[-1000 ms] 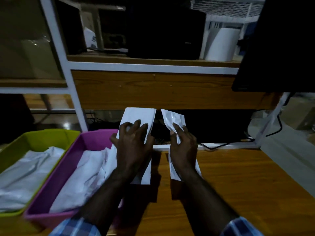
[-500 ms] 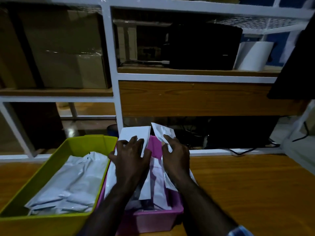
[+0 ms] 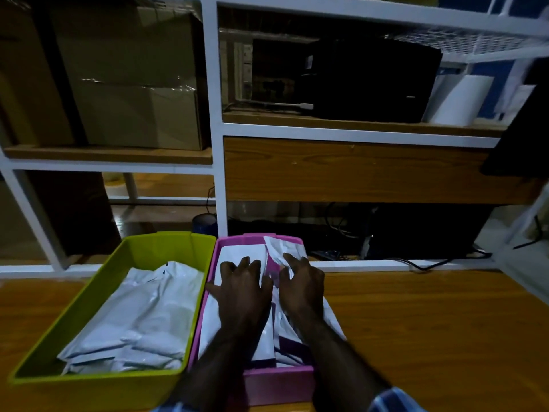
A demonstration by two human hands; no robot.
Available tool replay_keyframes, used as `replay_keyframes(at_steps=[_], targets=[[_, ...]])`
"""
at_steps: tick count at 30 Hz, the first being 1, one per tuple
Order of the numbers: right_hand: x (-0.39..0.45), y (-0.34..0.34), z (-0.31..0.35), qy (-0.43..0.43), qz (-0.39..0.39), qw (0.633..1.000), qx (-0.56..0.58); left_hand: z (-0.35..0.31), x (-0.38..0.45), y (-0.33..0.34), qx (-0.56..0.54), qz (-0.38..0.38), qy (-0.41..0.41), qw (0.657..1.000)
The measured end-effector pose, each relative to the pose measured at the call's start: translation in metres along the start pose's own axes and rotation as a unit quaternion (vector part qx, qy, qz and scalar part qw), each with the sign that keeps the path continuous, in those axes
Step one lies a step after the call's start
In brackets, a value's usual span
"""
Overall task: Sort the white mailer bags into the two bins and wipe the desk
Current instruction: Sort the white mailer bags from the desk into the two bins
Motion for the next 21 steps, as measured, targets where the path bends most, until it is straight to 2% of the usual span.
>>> replay_keyframes(at_steps=[7, 15, 21], targets=[[-0.003, 0.012, 0.006, -0.004, -0.005, 1.000, -0.021, 0.009, 0.002, 0.014, 0.028, -0.003, -0.011, 1.000], [-0.009, 0.015, 0.004, -0.015, 0.030, 0.992, -0.123, 0.013, 0.002, 0.022, 0.049, 0.006, -0.009, 0.999], [-0.010, 0.023, -0.001, -0.024, 0.032, 0.989, -0.140, 0.015, -0.002, 0.029, 0.072, 0.003, 0.005, 0.997]])
Point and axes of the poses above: each hand's wrist, its own x-axis towards the middle knuckle, its own y-axis out of the palm, z = x × y, the point moved 6 cm from there along x, towards the middle knuckle, and after that the axes turned 2 degrees about -x, right-handed, at the moved point
